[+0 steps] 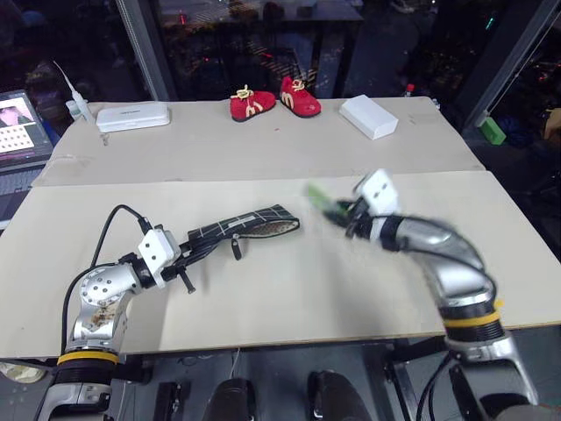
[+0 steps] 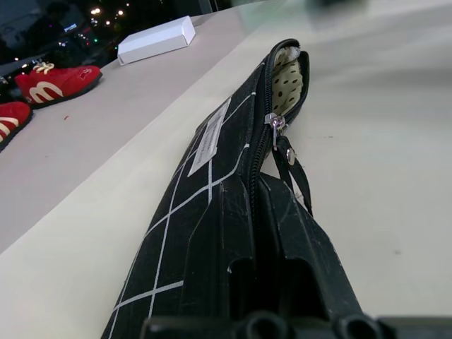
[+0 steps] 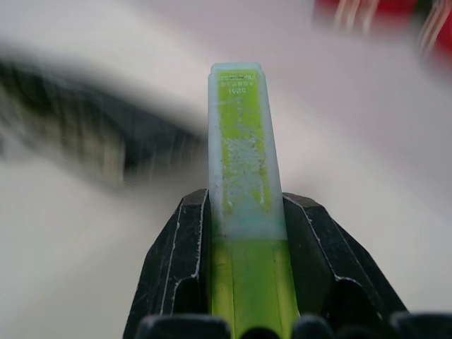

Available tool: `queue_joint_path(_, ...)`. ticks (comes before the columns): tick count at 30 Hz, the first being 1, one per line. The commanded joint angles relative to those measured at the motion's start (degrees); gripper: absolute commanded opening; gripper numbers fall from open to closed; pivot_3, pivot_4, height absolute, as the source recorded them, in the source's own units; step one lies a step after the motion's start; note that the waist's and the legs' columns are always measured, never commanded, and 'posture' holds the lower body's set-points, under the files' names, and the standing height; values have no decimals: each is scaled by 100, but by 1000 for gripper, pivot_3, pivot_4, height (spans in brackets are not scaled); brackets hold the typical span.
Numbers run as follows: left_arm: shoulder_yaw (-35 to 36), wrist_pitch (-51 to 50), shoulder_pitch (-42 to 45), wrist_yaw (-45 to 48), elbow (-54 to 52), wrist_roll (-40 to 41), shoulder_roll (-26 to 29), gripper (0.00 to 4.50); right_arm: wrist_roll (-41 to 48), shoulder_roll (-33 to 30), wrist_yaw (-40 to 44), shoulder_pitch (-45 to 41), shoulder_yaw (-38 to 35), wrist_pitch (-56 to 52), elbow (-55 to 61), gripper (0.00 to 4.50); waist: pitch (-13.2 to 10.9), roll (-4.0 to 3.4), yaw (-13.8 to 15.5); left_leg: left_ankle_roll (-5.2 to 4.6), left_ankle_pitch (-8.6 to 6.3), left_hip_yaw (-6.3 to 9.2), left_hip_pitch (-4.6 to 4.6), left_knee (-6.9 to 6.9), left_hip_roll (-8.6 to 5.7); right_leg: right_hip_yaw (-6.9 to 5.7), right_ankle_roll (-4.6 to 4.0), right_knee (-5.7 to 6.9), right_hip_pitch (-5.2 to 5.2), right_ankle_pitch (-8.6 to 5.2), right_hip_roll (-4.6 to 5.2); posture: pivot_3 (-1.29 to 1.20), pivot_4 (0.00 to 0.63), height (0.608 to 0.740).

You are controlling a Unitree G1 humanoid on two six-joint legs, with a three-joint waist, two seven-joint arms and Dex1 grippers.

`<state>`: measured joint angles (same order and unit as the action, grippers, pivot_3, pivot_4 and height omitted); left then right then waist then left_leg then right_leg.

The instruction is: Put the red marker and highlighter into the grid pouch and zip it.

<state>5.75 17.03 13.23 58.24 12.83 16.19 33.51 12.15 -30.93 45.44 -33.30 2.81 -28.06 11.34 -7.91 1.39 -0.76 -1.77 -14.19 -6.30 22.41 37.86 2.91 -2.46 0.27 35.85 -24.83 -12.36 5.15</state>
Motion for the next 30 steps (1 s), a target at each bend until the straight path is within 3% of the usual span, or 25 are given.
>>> queue_joint_path(1, 80, 21, 114, 20, -47, 129, 37, 0, 329, -334, 734, 112, 224, 127, 637, 1067, 0, 0, 6, -1, -1, -1, 1, 0, 0, -1, 1, -2, 0, -1, 0, 0, 150, 740)
queue_joint_path(7, 78, 41, 164, 54, 19, 129, 32, 0, -607, -722, 809, 171, 1057, 720, 346, 1067, 0, 0, 5, -4, -2, -4, 0, 8, -7, 10, 2, -4, 2, 1, 14, 0, 150, 740)
queue_joint_path(12, 54, 67, 152, 79, 1, 103, 16, 0, -985, -173, 242, -268, 1249, 506, -444, 1067, 0, 1, -39, -3, -1, -8, -6, 9, -5, 11, 1, 1, 2, 0, 5, 0, 150, 740)
queue_joint_path(30, -15, 65, 290, 142, 58, 90, -27, 0, -2456, 318, 534, -1243, 2556, 1662, -1818, 1067, 0, 0, -37, 1, 1, -23, 16, 9, -4, 7, -1, 12, -22, 1, 2, 0, 150, 740)
